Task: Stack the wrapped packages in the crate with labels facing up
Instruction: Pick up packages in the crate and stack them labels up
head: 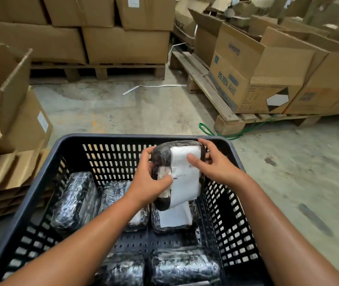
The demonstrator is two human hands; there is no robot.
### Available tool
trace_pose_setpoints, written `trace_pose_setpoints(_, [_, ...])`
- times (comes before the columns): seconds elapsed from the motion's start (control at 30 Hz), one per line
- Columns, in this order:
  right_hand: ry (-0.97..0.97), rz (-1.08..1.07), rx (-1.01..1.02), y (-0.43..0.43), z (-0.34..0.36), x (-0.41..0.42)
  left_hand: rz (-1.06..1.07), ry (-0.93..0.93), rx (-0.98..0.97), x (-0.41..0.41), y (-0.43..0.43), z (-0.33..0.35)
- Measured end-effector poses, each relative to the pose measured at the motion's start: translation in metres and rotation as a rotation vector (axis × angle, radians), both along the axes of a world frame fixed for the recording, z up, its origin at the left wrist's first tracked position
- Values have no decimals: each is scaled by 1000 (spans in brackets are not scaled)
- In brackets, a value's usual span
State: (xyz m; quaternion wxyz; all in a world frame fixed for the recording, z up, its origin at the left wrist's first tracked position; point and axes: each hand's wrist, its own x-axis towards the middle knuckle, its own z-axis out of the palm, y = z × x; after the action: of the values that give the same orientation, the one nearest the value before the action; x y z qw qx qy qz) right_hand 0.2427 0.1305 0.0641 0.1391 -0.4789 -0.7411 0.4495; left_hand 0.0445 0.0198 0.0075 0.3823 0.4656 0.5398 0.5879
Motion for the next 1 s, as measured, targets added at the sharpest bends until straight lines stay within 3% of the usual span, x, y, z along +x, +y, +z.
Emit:
trace_pose_setpoints(0.17, [-35,281,-129,-5,-14,6,25,-269,-133,-9,6,-15])
trace_pose_setpoints(0.27, [-149,337,-146,-9,-26,3,32,-265,-219,-12,5,-28])
trace_pose_setpoints(0.63, [-424,315,-48,-23,-62,-18,-364,560,-586,-23,-14,-51])
trace_pose_setpoints(0.9, [-415,217,-199,-20,-80,-7,-481,876,-627,-18,-4,-61])
trace_pose_setpoints(1.0, [-398,199,-190,-21,-80,-7,-514,880,-632,-20,-3,-63])
